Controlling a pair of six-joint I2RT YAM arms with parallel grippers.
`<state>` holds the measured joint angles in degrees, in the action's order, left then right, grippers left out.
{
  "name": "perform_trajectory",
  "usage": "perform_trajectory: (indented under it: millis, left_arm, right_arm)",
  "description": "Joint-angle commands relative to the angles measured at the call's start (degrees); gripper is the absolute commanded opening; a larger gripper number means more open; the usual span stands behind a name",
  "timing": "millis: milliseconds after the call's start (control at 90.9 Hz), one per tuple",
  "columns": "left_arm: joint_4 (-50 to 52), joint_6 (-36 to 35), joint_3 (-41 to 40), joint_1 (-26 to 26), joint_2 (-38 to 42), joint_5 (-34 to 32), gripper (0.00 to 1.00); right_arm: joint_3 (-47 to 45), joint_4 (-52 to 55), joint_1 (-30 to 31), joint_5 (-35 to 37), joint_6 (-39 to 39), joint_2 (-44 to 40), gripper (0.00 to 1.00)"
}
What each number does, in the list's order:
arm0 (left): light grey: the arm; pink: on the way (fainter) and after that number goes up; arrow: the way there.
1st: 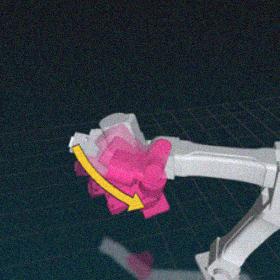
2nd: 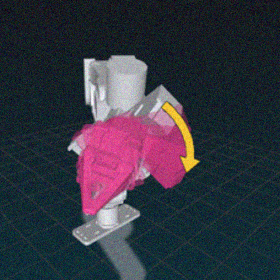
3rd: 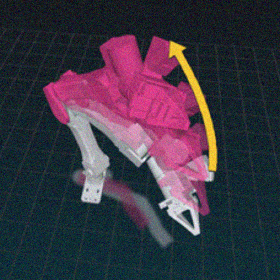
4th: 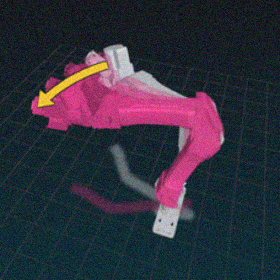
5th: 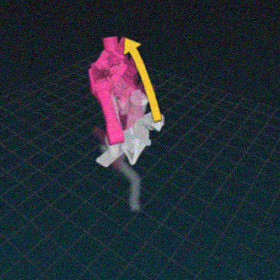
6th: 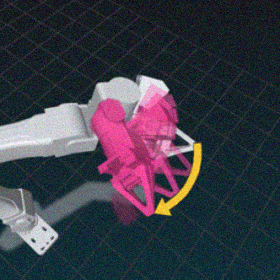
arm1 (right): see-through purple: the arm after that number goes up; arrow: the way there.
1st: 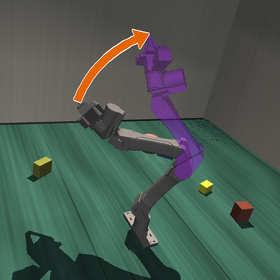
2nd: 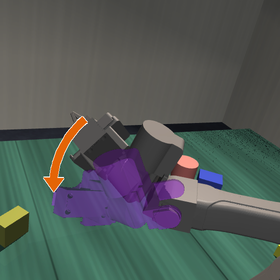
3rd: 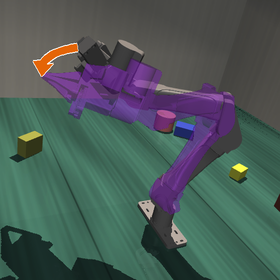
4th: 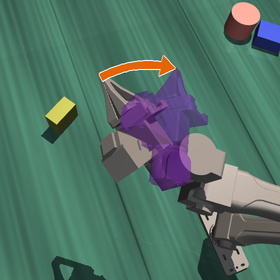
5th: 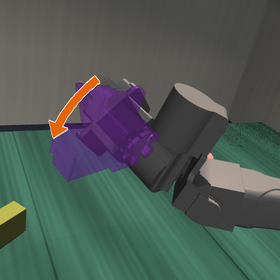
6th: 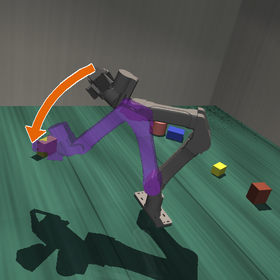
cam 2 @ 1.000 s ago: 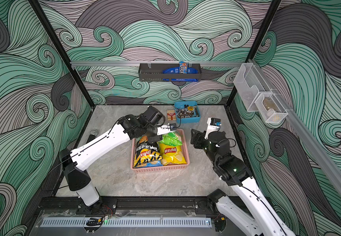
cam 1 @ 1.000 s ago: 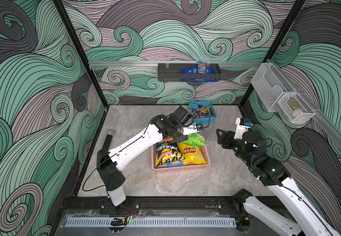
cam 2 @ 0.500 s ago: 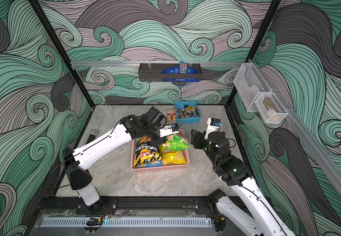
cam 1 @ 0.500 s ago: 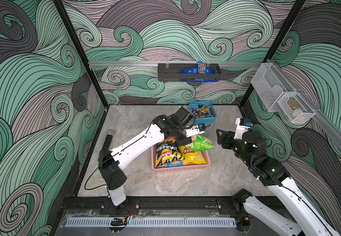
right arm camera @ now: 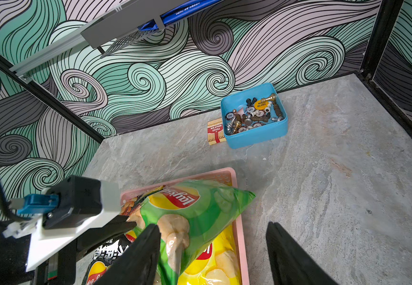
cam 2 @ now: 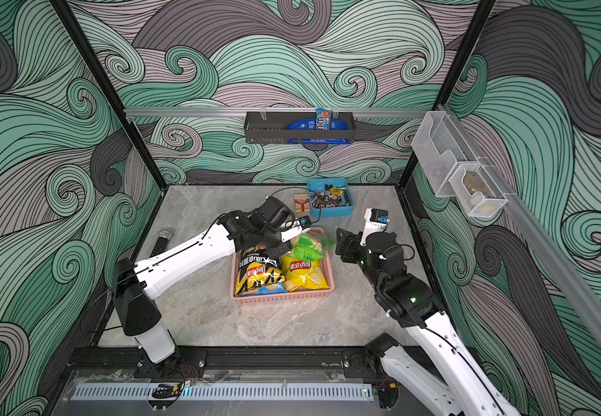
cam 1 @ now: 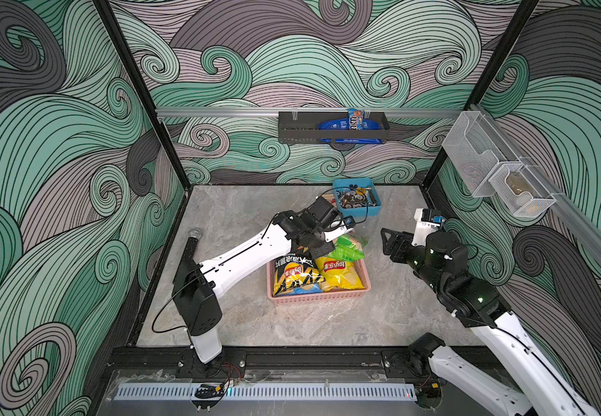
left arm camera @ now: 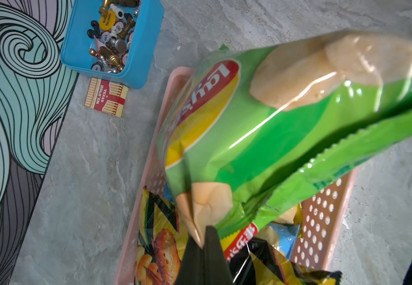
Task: Put the potato chips into the basket
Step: Place the potato chip in the basket.
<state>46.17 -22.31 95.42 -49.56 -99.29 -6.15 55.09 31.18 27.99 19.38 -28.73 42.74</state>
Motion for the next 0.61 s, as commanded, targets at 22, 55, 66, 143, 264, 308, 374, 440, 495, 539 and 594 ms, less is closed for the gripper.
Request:
perform_trajectory:
  millis: [22, 55, 66, 143, 264, 308, 374, 440, 495, 539, 594]
  left_arm:
    - [-1.0, 2.6, -0.3, 0.3, 3.9, -3.3, 0.0]
    - [-1.0, 2.5, -0.6, 0.3, 4.4, -3.3, 0.0]
    - [-1.1, 2.5, -0.7, 0.3, 4.6, -3.3, 0.0]
    - [-0.4, 1.5, -1.7, 0.3, 5.3, -1.5, 0.0]
    - [1.7, -0.2, -3.9, 0.3, 5.4, 5.2, 0.0]
    - [2.6, -0.3, -4.5, 0.3, 5.0, 7.2, 0.0]
    - [4.5, -1.2, -4.6, 0.3, 4.3, 10.4, 0.05]
    - [6.0, -2.1, -4.7, 0.3, 3.8, 13.1, 0.21]
    - [7.0, -3.2, -4.5, 0.3, 3.9, 15.7, 0.29]
    - [7.9, -4.0, -4.1, 0.3, 4.3, 17.4, 0.36]
    - [9.8, -5.4, -2.8, 0.3, 4.5, 19.8, 0.46]
  right_arm:
    - [-0.7, -1.4, -0.1, -0.3, -0.3, 0.0, 0.71]
    - [-0.9, -1.5, -0.1, -0.5, -0.5, 0.0, 0.71]
    - [-0.9, -1.5, -0.1, -0.6, -0.5, 0.1, 0.71]
    - [-1.1, -1.8, -0.2, -1.1, -0.7, 0.6, 0.71]
    - [-1.0, -1.9, -0.2, -2.3, -1.2, 1.9, 0.71]
    - [-1.0, -2.1, -0.2, -2.7, -1.4, 2.3, 0.71]
    - [-0.7, -2.1, -0.2, -3.5, -1.5, 2.9, 0.71]
    - [-0.5, -2.1, -0.2, -4.5, -1.4, 3.5, 0.71]
    - [-0.3, -2.1, -0.2, -5.8, -1.3, 4.0, 0.71]
    - [-0.2, -2.1, -0.1, -7.0, -1.3, 4.7, 0.71]
    - [-0.1, -2.2, -0.2, -9.0, -1.2, 5.8, 0.71]
